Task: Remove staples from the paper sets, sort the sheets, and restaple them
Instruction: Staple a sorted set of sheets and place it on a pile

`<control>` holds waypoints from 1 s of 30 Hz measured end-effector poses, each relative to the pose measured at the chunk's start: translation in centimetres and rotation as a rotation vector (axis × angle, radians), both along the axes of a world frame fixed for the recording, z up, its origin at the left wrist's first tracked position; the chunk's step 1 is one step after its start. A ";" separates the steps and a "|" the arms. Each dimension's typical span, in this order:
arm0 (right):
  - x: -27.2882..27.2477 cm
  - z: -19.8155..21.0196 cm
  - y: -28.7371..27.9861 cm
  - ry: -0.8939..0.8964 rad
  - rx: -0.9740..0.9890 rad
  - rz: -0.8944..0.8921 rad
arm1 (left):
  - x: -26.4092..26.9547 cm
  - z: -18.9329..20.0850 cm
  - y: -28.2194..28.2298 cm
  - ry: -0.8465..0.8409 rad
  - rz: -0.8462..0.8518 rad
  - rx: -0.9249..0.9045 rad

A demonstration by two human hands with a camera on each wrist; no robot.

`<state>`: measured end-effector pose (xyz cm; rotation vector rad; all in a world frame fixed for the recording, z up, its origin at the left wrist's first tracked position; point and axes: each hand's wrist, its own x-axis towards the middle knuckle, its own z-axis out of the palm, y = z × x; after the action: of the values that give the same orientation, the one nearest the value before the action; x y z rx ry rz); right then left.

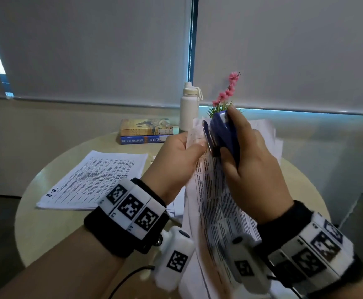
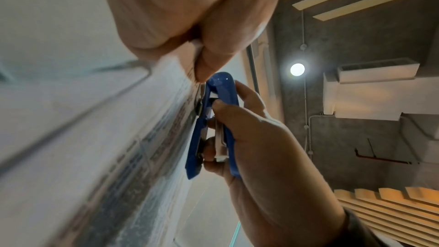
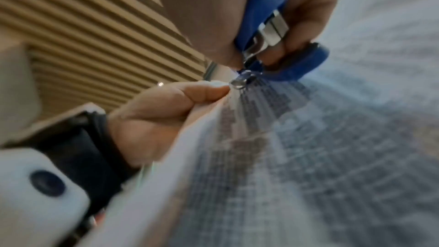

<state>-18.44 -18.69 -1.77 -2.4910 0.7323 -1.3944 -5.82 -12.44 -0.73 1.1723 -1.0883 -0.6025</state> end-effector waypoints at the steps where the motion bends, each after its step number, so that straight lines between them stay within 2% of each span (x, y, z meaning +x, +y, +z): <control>1: 0.0 0.0 -0.1 0.001 -0.028 -0.019 | 0.0 0.0 0.0 -0.003 0.002 0.001; 5: 0.4 0.2 -0.5 -0.058 0.106 0.092 | 0.2 -0.1 -0.2 -0.005 0.001 -0.001; 7: 0.4 0.1 -0.2 0.002 -0.021 -0.010 | 0.4 -0.2 -0.2 0.005 -0.005 0.004; 9: 0.6 -0.1 -0.3 -0.024 -0.006 0.009 | 0.5 -0.4 -0.2 0.011 -0.012 0.001; 13: 1.3 -0.1 -1.8 -0.193 0.449 0.251 | 0.4 -1.1 -0.5 0.017 -0.009 -0.003; 14: 1.3 -0.1 -1.8 -0.192 0.450 0.245 | 0.3 -1.3 -0.5 0.019 -0.010 0.003; 17: 1.2 -0.5 -1.8 -0.117 0.256 0.142 | 0.2 -2.0 -0.7 0.027 0.002 0.006; 18: 1.2 -0.6 -1.9 -0.148 0.275 0.158 | 0.3 -2.1 -0.8 0.035 0.011 0.003; 19: 1.2 -0.5 -2.0 -0.221 0.376 0.192 | 0.4 -2.1 -0.8 0.045 0.019 0.000; 22: 0.4 -0.5 -2.5 -0.553 0.868 0.388 | 1.1 -2.1 -0.8 0.095 0.052 -0.019; 23: -0.3 -0.7 -2.8 -0.635 0.966 0.437 | 1.4 -2.0 -0.7 0.125 0.065 -0.030; 26: -3.2 -2.0 -3.1 -0.737 0.983 0.523 | 2.8 -1.4 -0.2 0.247 0.094 -0.104; 30: -7.2 -5.3 -2.4 -0.903 1.014 0.537 | 5.2 -0.6 0.5 0.457 0.105 -0.266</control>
<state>-25.60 -21.11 -7.10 -1.0065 0.3504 -1.2565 -0.66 -11.97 -1.36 0.8021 -0.6867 -0.5874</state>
